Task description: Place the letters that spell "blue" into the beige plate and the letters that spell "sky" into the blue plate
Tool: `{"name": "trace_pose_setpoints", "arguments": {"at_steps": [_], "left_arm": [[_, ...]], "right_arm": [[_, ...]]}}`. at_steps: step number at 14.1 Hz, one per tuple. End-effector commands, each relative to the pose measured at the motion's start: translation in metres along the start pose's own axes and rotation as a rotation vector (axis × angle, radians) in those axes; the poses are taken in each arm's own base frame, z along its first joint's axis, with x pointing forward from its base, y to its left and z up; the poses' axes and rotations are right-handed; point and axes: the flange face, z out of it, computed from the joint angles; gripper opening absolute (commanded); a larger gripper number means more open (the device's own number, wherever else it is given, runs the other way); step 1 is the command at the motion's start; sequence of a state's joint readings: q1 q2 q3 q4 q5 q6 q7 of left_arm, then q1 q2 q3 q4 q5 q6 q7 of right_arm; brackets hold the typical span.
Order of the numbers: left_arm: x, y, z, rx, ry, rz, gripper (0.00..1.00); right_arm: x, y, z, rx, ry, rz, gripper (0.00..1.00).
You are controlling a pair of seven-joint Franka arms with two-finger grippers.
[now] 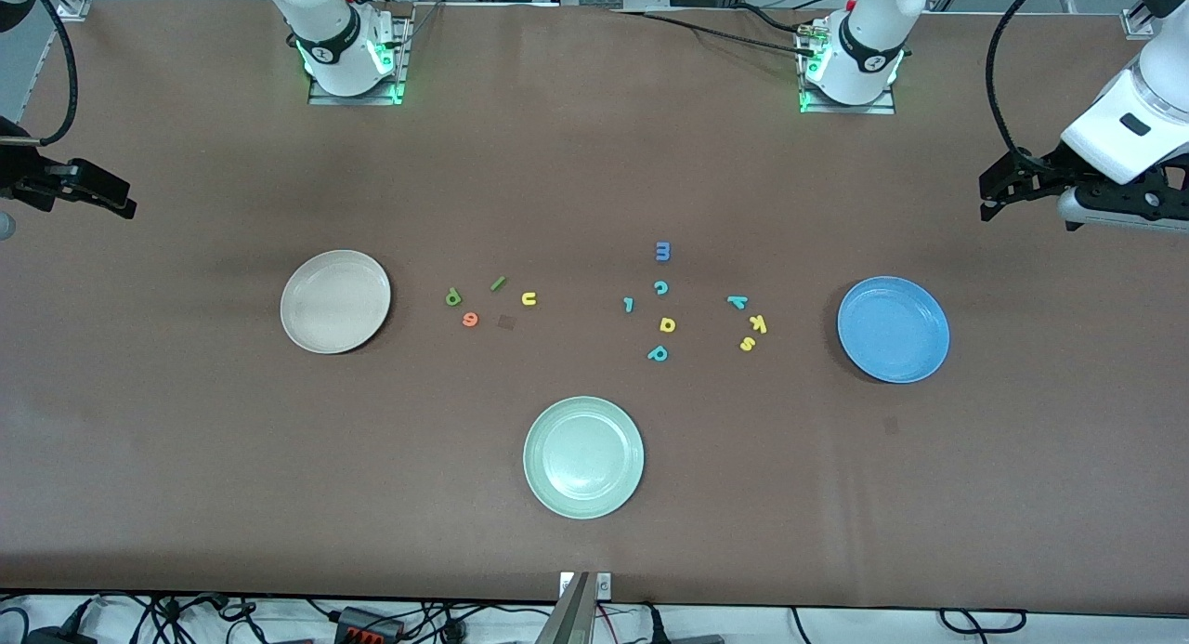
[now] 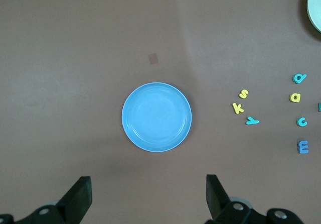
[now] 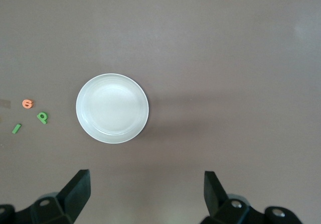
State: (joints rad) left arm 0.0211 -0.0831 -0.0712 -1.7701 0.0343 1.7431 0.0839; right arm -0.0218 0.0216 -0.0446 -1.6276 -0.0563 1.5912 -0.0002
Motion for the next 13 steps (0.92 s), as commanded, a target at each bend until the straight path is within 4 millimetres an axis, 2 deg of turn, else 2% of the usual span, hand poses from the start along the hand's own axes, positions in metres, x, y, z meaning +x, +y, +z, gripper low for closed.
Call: {"name": "trace_pose_setpoints", "arguments": {"at_steps": [1,4,5,8,9,13], "left_arm": [[0.002,-0.002,-0.006,-0.012,-0.004,0.015,1.00],[0.002,-0.003,-0.006,-0.012,-0.005,0.015,1.00],[0.003,-0.003,-0.005,-0.012,-0.006,0.015,1.00],[0.003,-0.005,-0.005,-0.014,-0.005,0.009,1.00],[0.003,-0.008,-0.003,-0.014,-0.011,0.005,1.00],[0.015,-0.003,0.037,-0.027,-0.098,0.015,1.00]], "right_arm": [[-0.003,-0.001,0.006,-0.008,-0.026,-0.016,1.00],[0.003,-0.014,0.020,-0.004,-0.054,-0.028,1.00],[0.007,-0.029,0.030,-0.007,-0.072,-0.052,1.00],[0.015,-0.066,0.076,-0.007,-0.137,-0.107,1.00],[0.015,-0.081,0.084,-0.011,-0.142,-0.132,1.00],[0.006,-0.137,0.129,0.002,-0.149,-0.205,1.00]]}}
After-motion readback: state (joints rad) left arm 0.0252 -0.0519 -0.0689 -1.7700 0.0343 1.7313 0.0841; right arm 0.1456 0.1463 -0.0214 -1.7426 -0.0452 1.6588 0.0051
